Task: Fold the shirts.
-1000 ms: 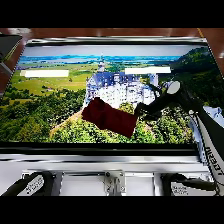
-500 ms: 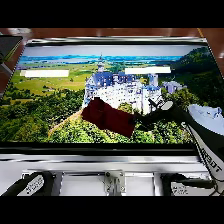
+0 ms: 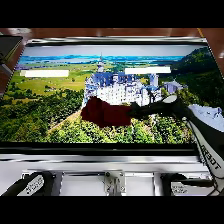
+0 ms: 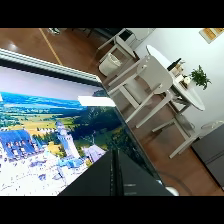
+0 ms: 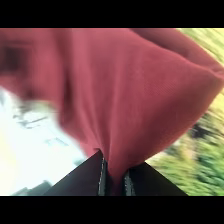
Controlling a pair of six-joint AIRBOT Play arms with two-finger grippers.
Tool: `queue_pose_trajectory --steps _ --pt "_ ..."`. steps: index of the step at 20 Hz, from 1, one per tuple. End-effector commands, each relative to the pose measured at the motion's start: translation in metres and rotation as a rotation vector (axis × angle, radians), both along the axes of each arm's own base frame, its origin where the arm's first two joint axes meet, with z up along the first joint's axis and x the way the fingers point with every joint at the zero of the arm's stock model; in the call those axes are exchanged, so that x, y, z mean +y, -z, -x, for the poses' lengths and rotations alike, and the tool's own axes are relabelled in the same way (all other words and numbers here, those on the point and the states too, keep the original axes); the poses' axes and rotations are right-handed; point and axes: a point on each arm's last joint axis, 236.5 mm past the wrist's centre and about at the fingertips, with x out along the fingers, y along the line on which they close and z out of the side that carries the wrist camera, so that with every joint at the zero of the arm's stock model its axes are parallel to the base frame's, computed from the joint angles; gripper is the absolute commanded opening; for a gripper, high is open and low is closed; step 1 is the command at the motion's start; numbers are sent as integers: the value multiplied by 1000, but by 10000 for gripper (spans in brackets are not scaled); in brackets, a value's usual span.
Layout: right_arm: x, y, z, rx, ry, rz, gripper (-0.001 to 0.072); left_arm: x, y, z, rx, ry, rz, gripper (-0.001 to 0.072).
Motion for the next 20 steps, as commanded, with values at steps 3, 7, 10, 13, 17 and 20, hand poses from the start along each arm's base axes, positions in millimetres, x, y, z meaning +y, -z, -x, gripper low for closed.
queue_pose_trajectory --steps 3,7,10,13,17,20 --pt "-71 -163 -41 -266 70 25 68 2 9 -2 15 -13 -38 36" --pt "-144 -209 -35 -277 142 185 68 2 9 -2 15 -13 -38 36" --pt "-189 -231 -36 -304 231 212 68 1 10 -1 17 -4 -40 36" --pt "-238 -244 -41 -345 344 263 68 -7 17 8 36 48 -63 37" --pt "-312 -249 -48 -398 521 380 68 -14 32 19 70 100 -119 36" --pt "-350 -261 -64 -469 662 408 68 -9 46 17 95 83 -177 36"
